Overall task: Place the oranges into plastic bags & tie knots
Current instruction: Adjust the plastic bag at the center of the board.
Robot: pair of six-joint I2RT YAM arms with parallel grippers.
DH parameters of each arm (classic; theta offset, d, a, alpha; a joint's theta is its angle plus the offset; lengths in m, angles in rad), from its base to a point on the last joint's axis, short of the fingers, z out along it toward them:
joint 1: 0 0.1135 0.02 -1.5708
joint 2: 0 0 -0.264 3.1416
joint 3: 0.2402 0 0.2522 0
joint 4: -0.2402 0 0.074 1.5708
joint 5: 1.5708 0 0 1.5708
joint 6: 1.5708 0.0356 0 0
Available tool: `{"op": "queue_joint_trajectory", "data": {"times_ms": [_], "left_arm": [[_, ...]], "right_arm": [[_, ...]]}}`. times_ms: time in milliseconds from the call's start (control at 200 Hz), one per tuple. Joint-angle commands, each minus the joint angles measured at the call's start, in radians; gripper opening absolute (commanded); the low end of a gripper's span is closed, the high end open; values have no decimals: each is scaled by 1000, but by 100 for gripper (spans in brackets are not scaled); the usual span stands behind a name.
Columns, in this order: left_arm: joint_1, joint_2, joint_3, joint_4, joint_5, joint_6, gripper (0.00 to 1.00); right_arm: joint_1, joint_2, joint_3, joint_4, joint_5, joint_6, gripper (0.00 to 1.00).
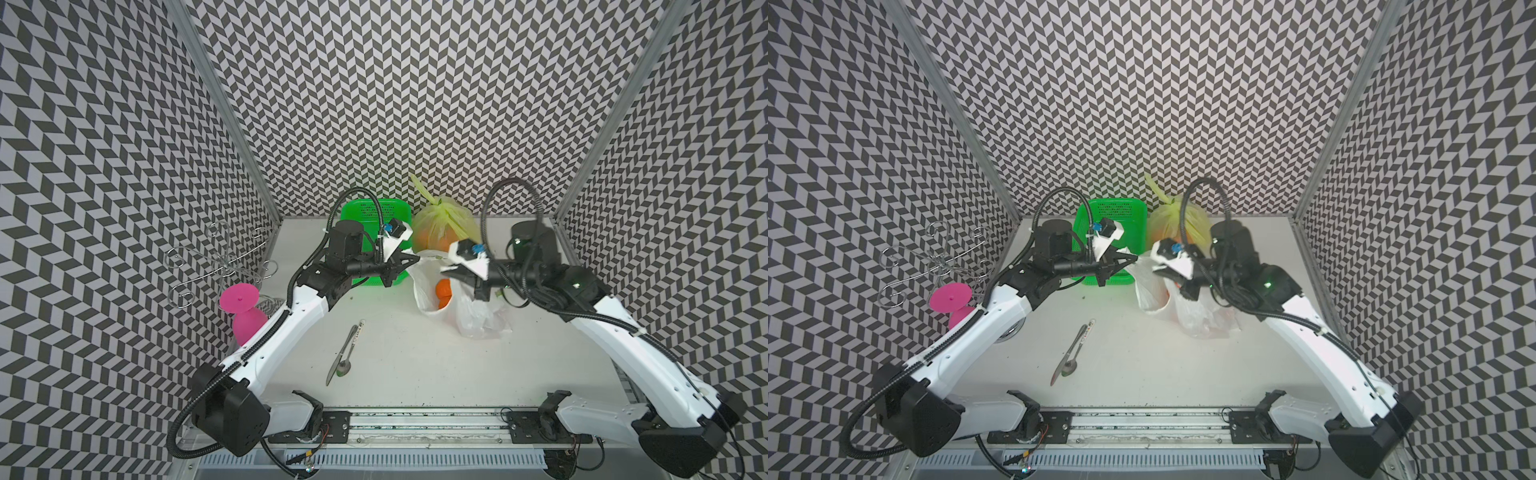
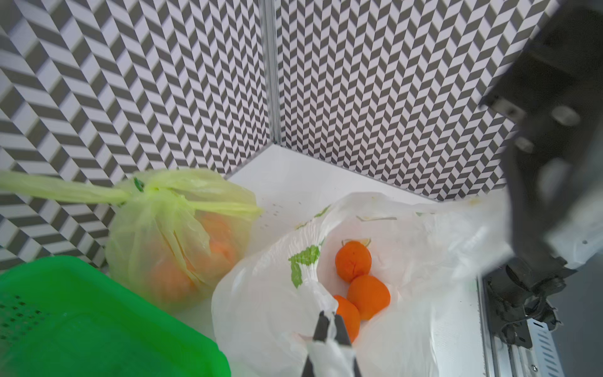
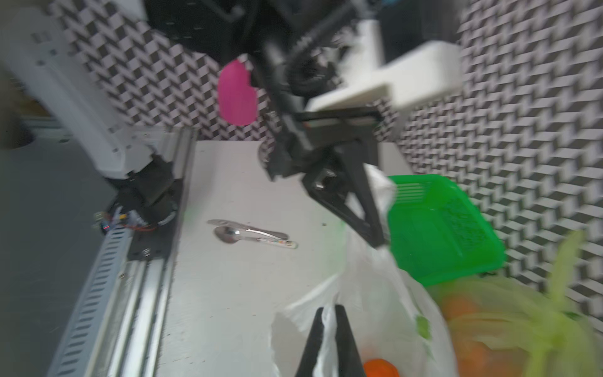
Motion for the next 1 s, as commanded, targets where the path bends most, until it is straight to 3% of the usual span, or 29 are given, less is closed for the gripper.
{"op": "queue_joint_trajectory", "data": {"times_ms": [0, 100, 210, 401, 516, 561, 756, 996], "left_arm": [[8, -57, 89, -68, 11, 49, 0], [9, -57, 127, -106, 1, 57, 0], [9, -56, 150, -135, 15, 48, 0], [7, -66, 127, -128, 37, 18, 0], [7, -70, 58, -56, -34, -38, 1], [7, -64, 43, -38, -58, -56, 1], [5, -44, 43, -20, -75, -105, 0], [2, -39, 35, -15, -83, -106, 0]], "right_arm": [[-148, -36, 73, 59, -72, 74, 0], [-266, -7, 110, 108, -102, 142, 0], [-329, 79, 195, 71, -108, 176, 0], [-347, 178, 215, 42, -139, 134, 0], [-348, 196, 132, 60, -144, 79, 4], [-348, 204, 107, 66, -107, 71, 9], [-348, 137, 61, 83, 108, 131, 49], [-347, -79, -97, 73, 171, 113, 92]]}}
